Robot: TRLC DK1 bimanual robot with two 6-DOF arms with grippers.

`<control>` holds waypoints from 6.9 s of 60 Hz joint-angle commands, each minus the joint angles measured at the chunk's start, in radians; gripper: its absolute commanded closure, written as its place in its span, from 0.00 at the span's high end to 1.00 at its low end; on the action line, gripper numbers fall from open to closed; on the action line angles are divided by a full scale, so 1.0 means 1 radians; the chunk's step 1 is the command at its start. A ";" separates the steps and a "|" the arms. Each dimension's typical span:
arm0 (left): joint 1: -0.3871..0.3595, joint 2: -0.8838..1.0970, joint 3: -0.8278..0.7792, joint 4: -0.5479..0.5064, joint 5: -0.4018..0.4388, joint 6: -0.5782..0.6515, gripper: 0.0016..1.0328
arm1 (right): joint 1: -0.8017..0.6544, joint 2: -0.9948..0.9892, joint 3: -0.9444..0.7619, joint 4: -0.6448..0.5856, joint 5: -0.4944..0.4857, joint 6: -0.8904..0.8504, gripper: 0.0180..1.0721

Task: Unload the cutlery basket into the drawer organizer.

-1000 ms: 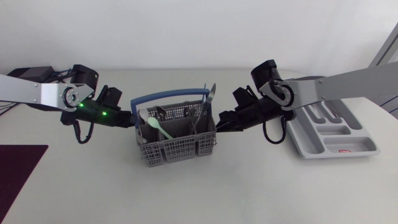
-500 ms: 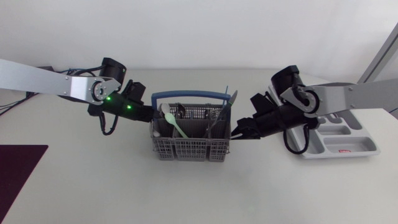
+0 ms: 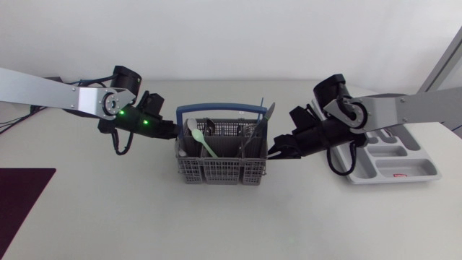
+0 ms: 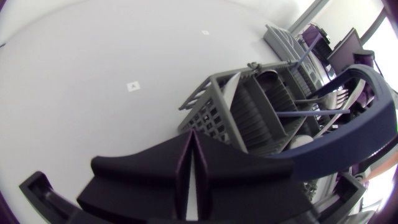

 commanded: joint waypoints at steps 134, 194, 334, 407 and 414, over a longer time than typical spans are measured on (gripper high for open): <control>-0.020 -0.918 -0.484 -0.111 -0.002 0.264 0.21 | 0.364 -0.597 -0.011 -0.213 0.397 -0.010 0.24; 0.022 -0.926 -0.620 0.047 -0.031 0.393 0.40 | 0.628 -0.011 0.412 -0.188 0.394 0.111 0.43; -0.159 -0.857 -0.378 -0.074 0.263 0.357 0.42 | 0.562 -0.338 0.490 -0.473 0.097 -0.008 0.06; -0.385 -0.929 -0.466 -0.419 0.413 0.644 0.18 | 0.564 -0.433 0.272 -0.415 -0.229 -0.027 0.06; -0.385 -0.929 -0.467 -0.413 0.413 0.643 0.08 | 0.564 -0.442 0.260 -0.410 -0.229 -0.028 0.06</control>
